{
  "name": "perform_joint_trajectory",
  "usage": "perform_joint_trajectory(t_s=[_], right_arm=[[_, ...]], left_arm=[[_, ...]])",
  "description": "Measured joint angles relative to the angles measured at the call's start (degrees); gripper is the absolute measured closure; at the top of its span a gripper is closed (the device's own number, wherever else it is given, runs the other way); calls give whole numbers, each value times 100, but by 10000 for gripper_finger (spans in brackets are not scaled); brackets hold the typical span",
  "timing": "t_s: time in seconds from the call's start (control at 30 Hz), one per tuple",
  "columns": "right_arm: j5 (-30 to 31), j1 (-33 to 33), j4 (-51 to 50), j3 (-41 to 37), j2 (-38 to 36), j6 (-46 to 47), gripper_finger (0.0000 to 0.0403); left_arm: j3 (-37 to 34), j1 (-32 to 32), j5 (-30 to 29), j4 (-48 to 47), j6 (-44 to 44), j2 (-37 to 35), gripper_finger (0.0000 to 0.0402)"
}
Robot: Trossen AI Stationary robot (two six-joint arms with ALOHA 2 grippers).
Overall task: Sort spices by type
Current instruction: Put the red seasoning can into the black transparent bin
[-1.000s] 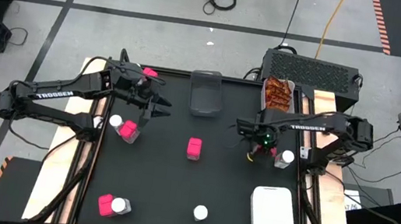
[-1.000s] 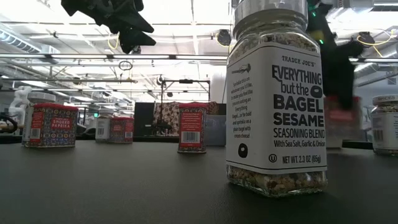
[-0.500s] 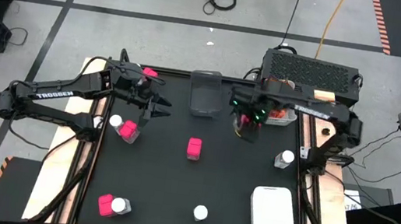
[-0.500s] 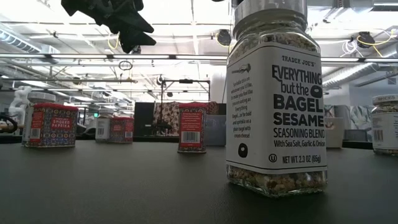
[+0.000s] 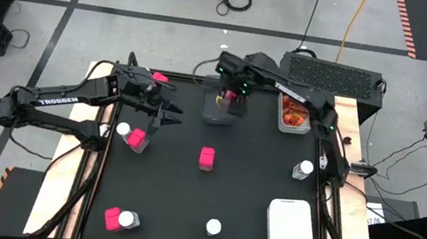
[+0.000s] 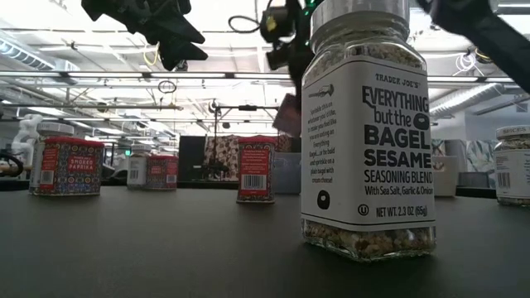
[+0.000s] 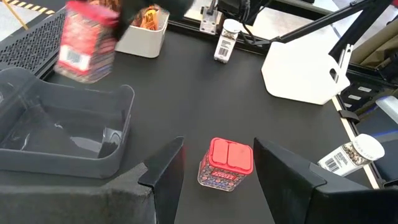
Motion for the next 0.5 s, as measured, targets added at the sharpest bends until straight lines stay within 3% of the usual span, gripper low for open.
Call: perform_joint_trajectory(t_s=[0.23, 0.5], right_arm=[[-39, -60, 51, 216, 637, -339, 193], [-81, 62, 318, 216, 797, -438, 193]], left_arm=[[0, 0, -9, -4, -4, 0, 207], [0, 0, -120, -24, -24, 0, 207]])
